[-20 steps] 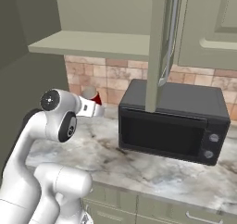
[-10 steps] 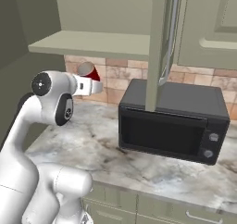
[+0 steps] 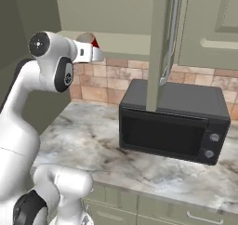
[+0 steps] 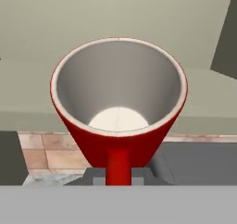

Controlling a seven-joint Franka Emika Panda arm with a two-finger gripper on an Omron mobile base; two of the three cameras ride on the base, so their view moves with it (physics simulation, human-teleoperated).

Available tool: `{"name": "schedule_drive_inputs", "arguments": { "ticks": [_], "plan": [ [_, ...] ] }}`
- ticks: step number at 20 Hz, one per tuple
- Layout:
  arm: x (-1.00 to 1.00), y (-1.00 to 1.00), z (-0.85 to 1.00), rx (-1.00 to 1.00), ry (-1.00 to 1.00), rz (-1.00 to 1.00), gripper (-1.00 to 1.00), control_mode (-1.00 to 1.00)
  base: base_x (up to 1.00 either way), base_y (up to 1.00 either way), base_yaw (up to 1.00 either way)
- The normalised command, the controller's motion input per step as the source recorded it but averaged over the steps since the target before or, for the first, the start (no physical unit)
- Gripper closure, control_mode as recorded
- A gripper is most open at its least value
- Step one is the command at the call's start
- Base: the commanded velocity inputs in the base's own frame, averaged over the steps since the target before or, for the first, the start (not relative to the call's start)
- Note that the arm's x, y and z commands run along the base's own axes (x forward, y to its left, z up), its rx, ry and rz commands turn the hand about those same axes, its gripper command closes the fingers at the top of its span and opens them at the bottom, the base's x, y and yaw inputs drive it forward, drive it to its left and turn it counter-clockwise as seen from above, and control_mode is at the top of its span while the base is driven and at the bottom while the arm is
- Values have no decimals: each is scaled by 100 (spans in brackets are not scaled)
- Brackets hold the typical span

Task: Move the mug from next to the sink to the open cabinet. Then, move the bowl with the pear to the fridge to clear the area for faucet cleaning.

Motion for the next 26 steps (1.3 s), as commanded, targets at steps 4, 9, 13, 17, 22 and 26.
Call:
{"name": "schedule_drive_inputs", "arguments": {
  "ticks": [4,9,13,17,22,26],
  "plan": [
    [76,-8,16,0,6,0,100,-100,0,0,0],
    [73,-11,38,0,1,0,100,-100,0,0,0],
    [63,-7,14,0,2,0,100,-100,0,0,0],
    [66,-2,-12,-6,8,0,100,-100,0,0,0],
    [56,-4,-15,-2,6,0,100,-100,0,0,0],
    [50,-8,-6,0,0,0,100,-100,0,0,0]
  ]
}}
